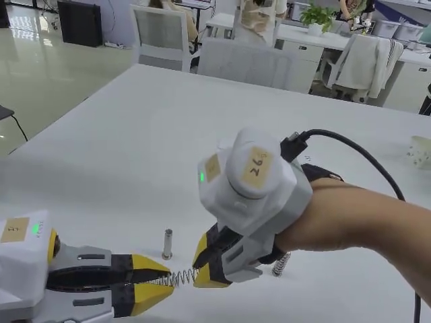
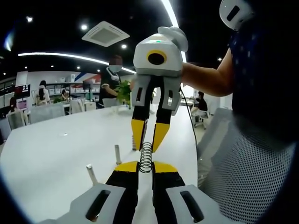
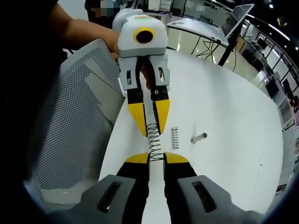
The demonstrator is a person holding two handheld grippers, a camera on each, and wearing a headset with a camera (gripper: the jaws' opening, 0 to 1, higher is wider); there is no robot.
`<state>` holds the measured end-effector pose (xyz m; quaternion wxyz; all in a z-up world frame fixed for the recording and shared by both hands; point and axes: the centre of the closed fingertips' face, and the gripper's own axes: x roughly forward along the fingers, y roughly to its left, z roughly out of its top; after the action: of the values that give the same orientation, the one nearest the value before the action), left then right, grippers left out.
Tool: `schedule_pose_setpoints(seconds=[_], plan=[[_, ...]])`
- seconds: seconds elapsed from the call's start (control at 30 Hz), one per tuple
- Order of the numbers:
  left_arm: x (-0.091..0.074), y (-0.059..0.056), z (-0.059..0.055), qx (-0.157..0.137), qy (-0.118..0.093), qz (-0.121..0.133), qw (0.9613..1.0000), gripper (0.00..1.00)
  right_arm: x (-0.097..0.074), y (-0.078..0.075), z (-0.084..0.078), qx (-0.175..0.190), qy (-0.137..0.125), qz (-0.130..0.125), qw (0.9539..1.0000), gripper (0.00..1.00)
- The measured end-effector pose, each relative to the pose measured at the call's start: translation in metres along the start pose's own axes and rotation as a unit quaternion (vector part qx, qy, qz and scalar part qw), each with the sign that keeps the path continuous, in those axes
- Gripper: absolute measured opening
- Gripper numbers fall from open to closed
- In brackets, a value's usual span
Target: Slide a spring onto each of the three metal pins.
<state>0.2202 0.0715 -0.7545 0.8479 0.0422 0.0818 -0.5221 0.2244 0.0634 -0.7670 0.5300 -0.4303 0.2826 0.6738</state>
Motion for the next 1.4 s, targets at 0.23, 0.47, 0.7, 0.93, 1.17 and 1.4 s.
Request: schedule_pose_setpoints(seconds=[0.23,0.47,0.7,0.93,1.17,1.4], plan=[[-0.002,-0.002,0.002,-0.001,-0.002,-0.002,1.0,0.02,0.003,0.002,0.0,0.005,0.001,0.008,1.0,0.11],[-0.002,-0.004,0.009,0.004,-0.007,-0.006,0.9999,0.02,0.007,0.004,-0.003,0.007,0.003,0.012,0.9999,0.11],[-0.001,-0.006,0.016,0.008,-0.012,-0.01,0.9998,0.02,0.008,0.005,-0.006,0.01,0.003,0.014,0.9998,0.1],[0.0,-0.006,0.014,0.008,-0.011,-0.01,0.9999,0.02,0.007,0.004,-0.005,0.011,-0.001,0.012,0.9999,0.09],[-0.001,-0.006,0.009,0.006,-0.004,-0.009,0.9999,0.02,0.003,0.005,0.002,0.008,-0.01,0.01,0.9999,0.09],[0.0,-0.007,0.007,0.008,0.002,-0.012,0.9999,0.02,-0.002,0.007,0.011,0.01,-0.023,0.013,0.9996,0.09]])
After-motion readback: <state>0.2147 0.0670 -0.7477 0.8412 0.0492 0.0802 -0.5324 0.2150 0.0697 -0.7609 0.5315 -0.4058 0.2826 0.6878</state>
